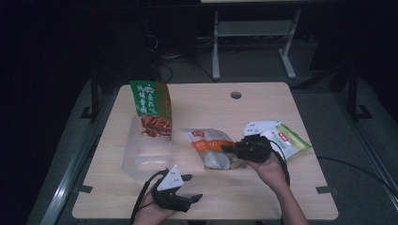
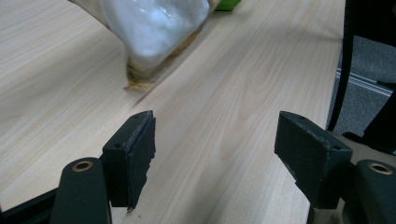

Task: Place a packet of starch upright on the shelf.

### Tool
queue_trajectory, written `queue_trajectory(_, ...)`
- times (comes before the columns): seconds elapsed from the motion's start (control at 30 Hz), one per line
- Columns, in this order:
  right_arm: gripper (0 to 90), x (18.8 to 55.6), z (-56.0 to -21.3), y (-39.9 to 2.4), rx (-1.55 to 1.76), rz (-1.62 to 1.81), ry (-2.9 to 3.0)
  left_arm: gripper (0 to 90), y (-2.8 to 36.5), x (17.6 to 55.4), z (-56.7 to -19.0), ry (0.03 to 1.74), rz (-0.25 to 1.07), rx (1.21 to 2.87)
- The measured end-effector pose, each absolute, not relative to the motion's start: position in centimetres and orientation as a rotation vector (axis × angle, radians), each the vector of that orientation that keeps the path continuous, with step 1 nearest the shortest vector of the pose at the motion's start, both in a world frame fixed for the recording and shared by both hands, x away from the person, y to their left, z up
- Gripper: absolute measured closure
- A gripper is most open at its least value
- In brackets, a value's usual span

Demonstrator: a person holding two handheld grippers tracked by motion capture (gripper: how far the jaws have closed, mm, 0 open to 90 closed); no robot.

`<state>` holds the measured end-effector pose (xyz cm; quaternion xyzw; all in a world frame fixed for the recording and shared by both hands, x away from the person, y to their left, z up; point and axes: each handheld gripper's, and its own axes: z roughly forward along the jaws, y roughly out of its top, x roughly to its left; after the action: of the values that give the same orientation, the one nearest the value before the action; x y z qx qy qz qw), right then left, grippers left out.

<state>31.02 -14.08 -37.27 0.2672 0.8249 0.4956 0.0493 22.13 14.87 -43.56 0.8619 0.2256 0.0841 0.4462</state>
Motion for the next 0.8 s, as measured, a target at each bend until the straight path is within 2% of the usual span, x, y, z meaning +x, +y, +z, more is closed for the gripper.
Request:
queue_trajectory(0.43,89.9,31.7,-35.4,-12.7,0.786,1.526,2.529,28.3,14.7,21.7,-43.9,0.548,0.193,2.131)
queue_trajectory(0.8,89.9,32.2,-33.7,-9.9,0.703,1.55,2.561,28.2,14.3,21.3,-44.2,0.526,0.182,2.137)
